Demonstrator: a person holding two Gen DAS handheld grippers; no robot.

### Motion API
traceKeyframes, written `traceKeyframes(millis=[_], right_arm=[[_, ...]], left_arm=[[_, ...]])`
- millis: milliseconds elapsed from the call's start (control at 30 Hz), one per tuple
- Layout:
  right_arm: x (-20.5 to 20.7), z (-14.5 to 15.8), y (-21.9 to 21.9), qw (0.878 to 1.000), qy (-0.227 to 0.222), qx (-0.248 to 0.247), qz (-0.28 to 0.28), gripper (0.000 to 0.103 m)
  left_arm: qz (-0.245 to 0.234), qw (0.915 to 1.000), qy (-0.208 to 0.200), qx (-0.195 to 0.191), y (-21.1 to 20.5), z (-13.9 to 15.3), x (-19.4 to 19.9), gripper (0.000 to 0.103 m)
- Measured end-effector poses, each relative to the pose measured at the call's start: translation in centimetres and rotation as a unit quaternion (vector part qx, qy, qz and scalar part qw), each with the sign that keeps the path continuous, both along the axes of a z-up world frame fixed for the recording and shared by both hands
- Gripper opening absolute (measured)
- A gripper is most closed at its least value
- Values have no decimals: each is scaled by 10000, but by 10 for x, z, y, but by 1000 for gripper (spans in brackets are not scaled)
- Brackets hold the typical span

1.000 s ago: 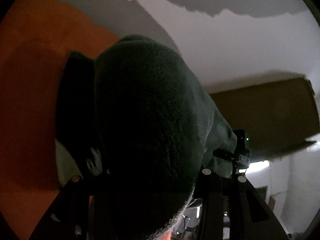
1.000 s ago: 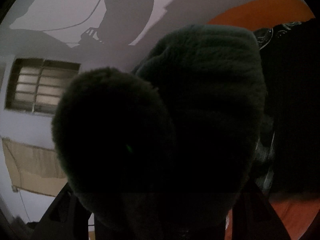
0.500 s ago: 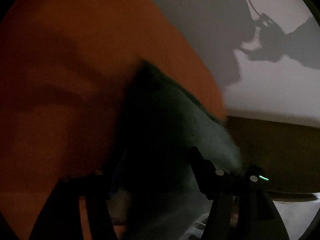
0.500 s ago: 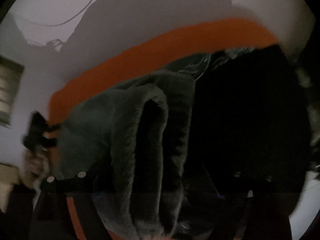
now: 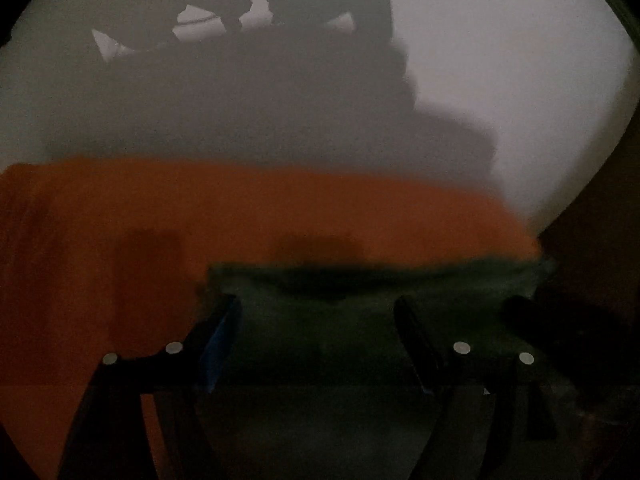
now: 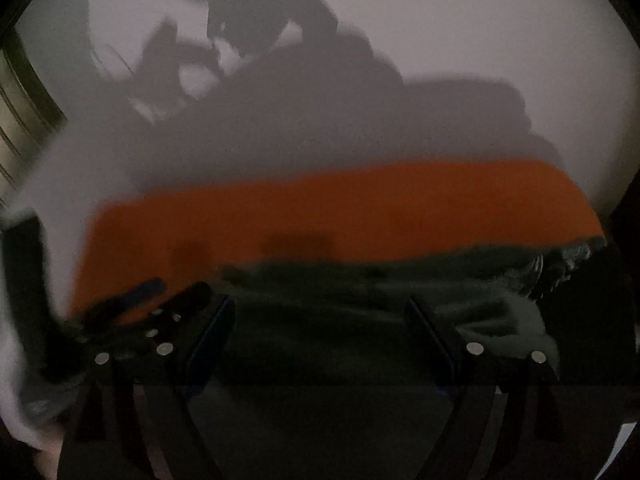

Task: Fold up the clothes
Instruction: 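Carry the bundle to the dark garment stack and lay it on top with the right gripper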

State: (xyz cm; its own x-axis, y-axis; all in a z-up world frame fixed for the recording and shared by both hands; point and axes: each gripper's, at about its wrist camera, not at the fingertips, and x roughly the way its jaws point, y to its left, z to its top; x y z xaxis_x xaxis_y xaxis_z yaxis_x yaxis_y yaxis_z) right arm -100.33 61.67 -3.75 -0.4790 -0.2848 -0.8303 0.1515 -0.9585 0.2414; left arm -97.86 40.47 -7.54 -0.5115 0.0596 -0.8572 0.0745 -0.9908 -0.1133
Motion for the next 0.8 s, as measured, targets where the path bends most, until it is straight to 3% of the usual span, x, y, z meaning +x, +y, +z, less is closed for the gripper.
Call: traceKeyframes(millis=[33, 67, 100, 167, 267, 367, 433, 500, 567, 667, 800], right_arm=[[7, -17, 11, 10000, 21, -25, 40, 50], [13, -34, 21, 9999, 42, -50, 79, 35], [21, -44, 31, 9997, 140, -130, 148, 29], [36, -52, 48, 9976, 547, -221, 374, 8], [29, -64, 59, 9969, 625, -344, 338, 0], [29, -63, 54, 9987, 437, -234, 114, 0], [37, -57, 45, 9995, 322, -44, 16, 0], [50, -30, 23, 9974, 538, 483, -51, 1], [73, 5, 2, 9926, 968, 726, 75, 6], [103, 19, -28, 9950, 883, 196, 431, 6], [109, -18, -47, 9974, 229, -62, 683, 6]], left_arm=[[28, 9997, -62, 223, -9, -17, 2, 79], [48, 9985, 13, 551, -21, -27, 6, 79], [47, 9967, 121, 805, -30, -32, 10, 79], [-26, 9911, 421, 1265, -45, -41, 16, 79], [-64, 9886, 573, 1389, -58, -39, 20, 79], [-71, 9889, 579, 1368, -59, -36, 18, 79], [-88, 9919, 498, 1169, -56, -13, 20, 79], [-60, 9952, 585, 780, -46, 17, 29, 79], [-252, 9923, 886, 828, -45, 33, 49, 79], [-382, 9932, 729, 822, -49, 25, 64, 79], [-524, 9946, 425, 784, -55, 12, 82, 79]])
